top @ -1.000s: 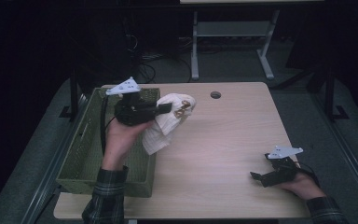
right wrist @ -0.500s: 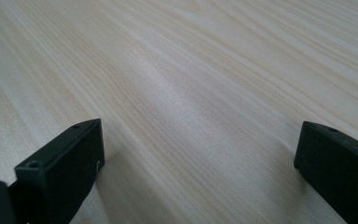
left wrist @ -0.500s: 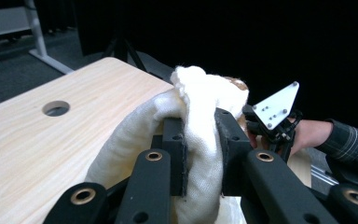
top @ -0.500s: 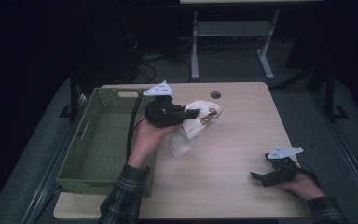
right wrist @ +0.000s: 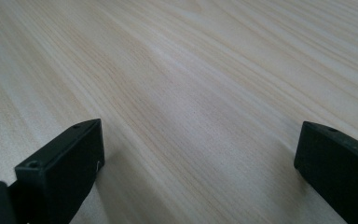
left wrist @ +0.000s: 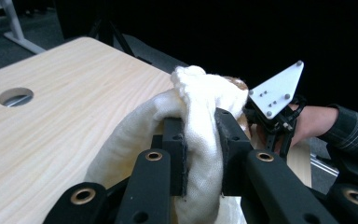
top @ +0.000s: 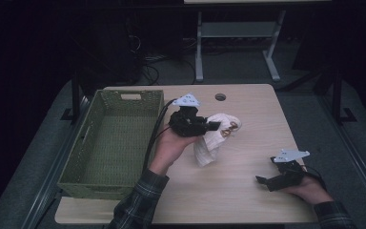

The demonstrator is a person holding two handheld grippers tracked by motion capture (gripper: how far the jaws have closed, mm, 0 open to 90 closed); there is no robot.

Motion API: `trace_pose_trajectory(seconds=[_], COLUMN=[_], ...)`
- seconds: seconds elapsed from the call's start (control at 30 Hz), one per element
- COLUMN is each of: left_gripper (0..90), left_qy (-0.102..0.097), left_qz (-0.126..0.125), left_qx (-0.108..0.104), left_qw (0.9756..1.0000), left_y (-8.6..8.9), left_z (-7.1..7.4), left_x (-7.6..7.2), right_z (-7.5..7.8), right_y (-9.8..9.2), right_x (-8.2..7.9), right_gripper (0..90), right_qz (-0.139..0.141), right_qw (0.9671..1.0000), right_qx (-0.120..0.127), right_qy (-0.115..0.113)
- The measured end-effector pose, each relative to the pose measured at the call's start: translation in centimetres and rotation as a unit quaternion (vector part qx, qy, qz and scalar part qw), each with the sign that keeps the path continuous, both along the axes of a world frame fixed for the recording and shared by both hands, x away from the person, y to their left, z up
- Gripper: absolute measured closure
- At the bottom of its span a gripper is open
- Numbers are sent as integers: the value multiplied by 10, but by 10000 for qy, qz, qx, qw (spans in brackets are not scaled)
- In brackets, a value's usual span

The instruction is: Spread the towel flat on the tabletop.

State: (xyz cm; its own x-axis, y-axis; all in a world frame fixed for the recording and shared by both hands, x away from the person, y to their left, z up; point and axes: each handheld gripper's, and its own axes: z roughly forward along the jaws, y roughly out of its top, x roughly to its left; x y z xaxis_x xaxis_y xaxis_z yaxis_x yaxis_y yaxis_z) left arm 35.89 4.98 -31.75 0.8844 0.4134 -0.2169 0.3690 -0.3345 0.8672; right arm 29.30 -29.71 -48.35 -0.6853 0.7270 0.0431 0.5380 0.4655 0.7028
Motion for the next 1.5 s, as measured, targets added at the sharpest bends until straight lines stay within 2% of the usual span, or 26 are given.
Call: trace_pose_trajectory(seconds=[0.23,0.33,0.4,0.43,0.47,0.5,0.6,0.63,0.97,1.03,1.1,1.23,1.27,1.3,1.37,1.43,1.47,1.5], left_gripper=[764,763,763,763,762,762,761,761,758,755,754,731,674,641,535,495,466,452], left_qy=[79,108,119,119,140,140,321,321,563,628,645,668,682,665,638,561,446,446], left_qz=[-73,-119,-160,-160,-210,-210,-329,-329,-390,-362,-362,-344,-312,-307,-183,-212,-124,-124], left_qx=[78,159,287,287,397,397,460,460,969,1092,1132,1477,1539,1590,1522,1543,1450,1450], left_qw=[9999,9997,9994,9994,9989,9989,9979,9979,9929,9914,9908,9862,9852,9846,9861,9862,9883,9883], left_y=[-14,-20,-28,-28,-34,-34,-45,-45,-60,-62,-63,-67,-68,-68,-67,-64,-61,-61], left_z=[-14,-22,-32,-32,-38,-38,-55,-55,-101,-116,-121,-140,-145,-144,-140,-136,-127,-127], left_x=[0,0,0,0,0,0,1,1,7,9,10,11,11,12,11,12,10,10], right_z=[0,0,0,0,0,0,0,0,0,0,0,0,0,0,0,0,0,0], right_y=[0,0,0,0,0,0,0,0,0,0,0,0,0,0,0,0,0,0], right_x=[0,0,0,0,0,0,0,0,0,0,0,0,0,0,0,0,0,0], right_gripper=[10,10,10,10,10,10,10,10,10,10,10,10,10,10,10,10,10,10], right_qz=[10,9,9,11,9,9,16,16,20,27,28,34,33,32,33,34,32,32], right_qw=[10000,10000,10000,10000,10000,10000,10000,10000,10000,10000,10000,10000,10000,10000,10000,10000,10000,10000], right_qx=[-4,-3,-3,-3,-4,-4,-14,-14,-16,-16,-16,-18,-16,-17,-17,-16,-17,-17], right_qy=[-10,-9,-8,-10,-9,-9,-15,-15,-11,-12,-12,-12,-13,-13,-12,-13,-11,-11])
